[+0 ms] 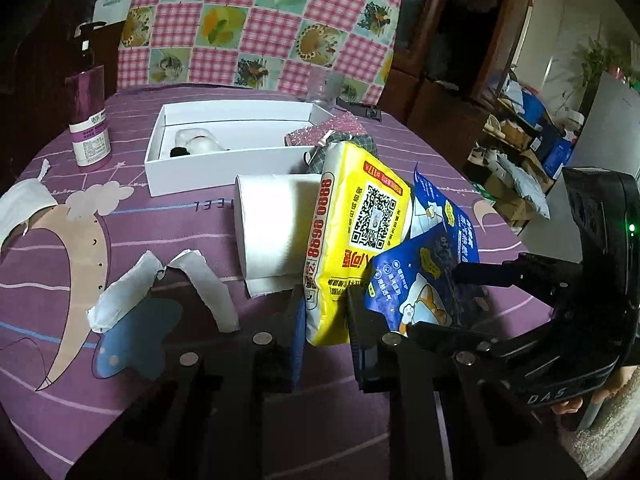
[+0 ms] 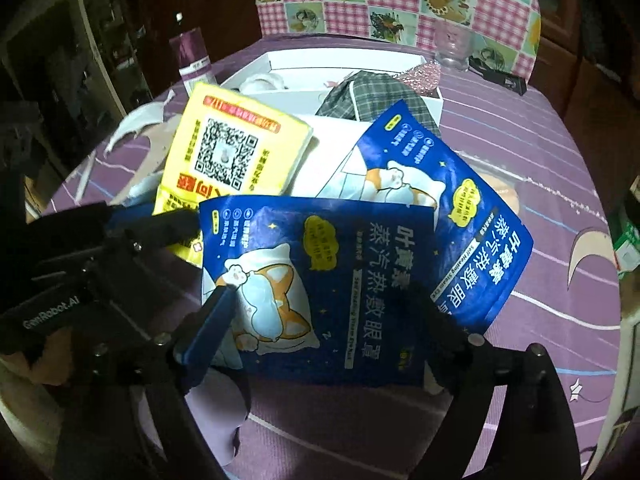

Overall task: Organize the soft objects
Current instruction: 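Grasp the blue eye-mask packet with the right gripper, then lift the blue packet with the right gripper toward the white box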

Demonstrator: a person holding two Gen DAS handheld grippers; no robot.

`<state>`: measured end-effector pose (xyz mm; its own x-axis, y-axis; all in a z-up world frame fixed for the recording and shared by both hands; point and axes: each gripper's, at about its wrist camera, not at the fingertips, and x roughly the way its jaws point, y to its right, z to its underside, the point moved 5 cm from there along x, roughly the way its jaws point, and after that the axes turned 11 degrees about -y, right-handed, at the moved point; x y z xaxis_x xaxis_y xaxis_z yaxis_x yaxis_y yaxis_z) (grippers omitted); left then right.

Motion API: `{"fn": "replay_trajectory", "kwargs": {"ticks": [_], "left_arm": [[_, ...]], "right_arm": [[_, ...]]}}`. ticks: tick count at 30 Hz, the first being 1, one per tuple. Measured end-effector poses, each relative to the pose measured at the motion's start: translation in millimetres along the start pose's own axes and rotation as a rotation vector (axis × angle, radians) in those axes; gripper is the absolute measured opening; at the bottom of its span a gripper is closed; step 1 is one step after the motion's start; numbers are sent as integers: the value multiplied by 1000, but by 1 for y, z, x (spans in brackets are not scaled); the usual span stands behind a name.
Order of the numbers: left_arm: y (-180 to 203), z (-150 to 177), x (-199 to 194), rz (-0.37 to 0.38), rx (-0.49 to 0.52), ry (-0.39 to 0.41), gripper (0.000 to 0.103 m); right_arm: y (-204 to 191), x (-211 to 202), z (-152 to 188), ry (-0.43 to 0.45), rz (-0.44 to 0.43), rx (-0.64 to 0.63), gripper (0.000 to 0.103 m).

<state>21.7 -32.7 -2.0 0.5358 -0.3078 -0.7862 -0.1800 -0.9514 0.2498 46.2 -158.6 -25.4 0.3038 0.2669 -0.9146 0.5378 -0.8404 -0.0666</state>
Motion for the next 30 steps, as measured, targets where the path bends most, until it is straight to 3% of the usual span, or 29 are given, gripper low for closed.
{"fn": "replay_trajectory", "kwargs": {"ticks": [3, 8, 16, 18, 25, 30], "left_arm": [[0, 1, -1, 4, -5, 0, 18], [1, 1, -1, 2, -3, 4, 18], [1, 0, -6, 13, -6, 25, 17], [1, 0, -8, 17, -7, 32, 16], [-4, -1, -14, 21, -16, 63, 16], [-9, -3, -20, 30, -36, 87, 15]], "right_arm": [[-1, -1, 0, 5, 28, -10, 86], [5, 1, 0, -3, 56, 10, 69], [28, -15, -2, 51, -50, 126, 10], [28, -18, -3, 65, -72, 132, 1], [20, -40, -6, 180, -101, 102, 1], [27, -47, -9, 212, -115, 121, 1]]}}
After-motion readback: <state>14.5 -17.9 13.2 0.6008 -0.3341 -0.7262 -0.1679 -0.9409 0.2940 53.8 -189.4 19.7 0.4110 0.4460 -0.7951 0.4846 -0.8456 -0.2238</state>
